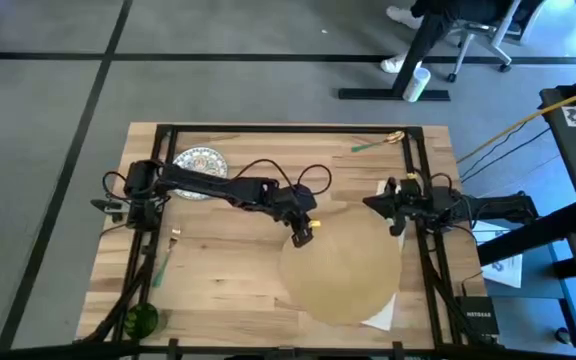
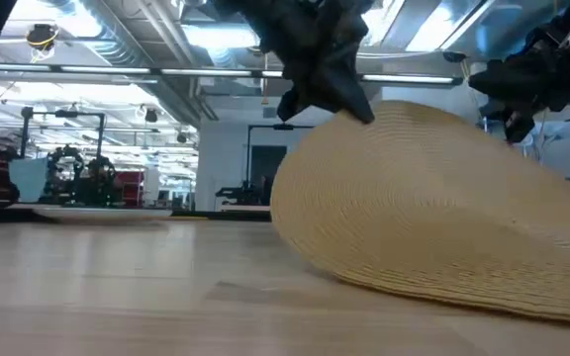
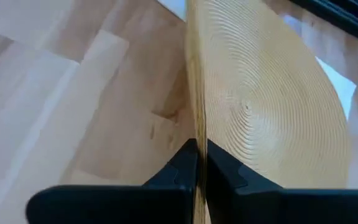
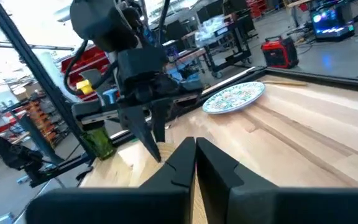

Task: Set table place
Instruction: Move the brown place mat to the center of the table

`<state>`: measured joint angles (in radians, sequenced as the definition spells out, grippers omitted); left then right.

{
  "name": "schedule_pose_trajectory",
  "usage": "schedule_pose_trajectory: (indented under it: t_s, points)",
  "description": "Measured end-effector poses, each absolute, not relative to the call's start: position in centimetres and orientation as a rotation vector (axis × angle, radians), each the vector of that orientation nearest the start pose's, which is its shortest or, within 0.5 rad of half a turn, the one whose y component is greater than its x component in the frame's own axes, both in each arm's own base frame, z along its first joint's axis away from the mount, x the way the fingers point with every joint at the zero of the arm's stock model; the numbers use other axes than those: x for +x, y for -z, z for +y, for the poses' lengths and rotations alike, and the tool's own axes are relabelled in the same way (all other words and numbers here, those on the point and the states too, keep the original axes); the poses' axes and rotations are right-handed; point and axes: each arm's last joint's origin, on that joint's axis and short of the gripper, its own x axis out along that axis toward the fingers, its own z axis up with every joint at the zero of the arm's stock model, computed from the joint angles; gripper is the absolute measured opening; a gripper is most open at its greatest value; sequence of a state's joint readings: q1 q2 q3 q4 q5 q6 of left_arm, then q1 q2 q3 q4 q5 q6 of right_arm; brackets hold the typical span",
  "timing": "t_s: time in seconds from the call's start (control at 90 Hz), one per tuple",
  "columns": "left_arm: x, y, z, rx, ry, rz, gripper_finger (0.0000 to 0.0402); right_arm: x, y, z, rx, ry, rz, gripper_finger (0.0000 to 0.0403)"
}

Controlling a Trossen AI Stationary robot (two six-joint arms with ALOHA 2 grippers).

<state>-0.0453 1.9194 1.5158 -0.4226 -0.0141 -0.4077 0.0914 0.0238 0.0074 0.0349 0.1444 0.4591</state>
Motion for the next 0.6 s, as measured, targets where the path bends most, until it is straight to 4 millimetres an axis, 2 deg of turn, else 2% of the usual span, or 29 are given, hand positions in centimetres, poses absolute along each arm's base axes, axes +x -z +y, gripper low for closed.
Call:
schedule_pose_trajectory:
  t_s: [0.156,0.289,0.6]
  points:
    - [42.1,-23.7,-2.4,-0.323,-0.175,0.849,0.0,10.0,-16.3,0.8,0.469,-0.043,0.038,0.0]
    - [41.8,-24.0,-2.5,-0.287,-0.206,0.854,0.0,10.3,-15.8,0.9,0.495,-0.054,0.113,0.0]
    - [39.9,-26.4,-2.4,-0.261,-0.251,0.864,0.0,11.2,-14.2,1.0,0.506,-0.008,0.288,0.0]
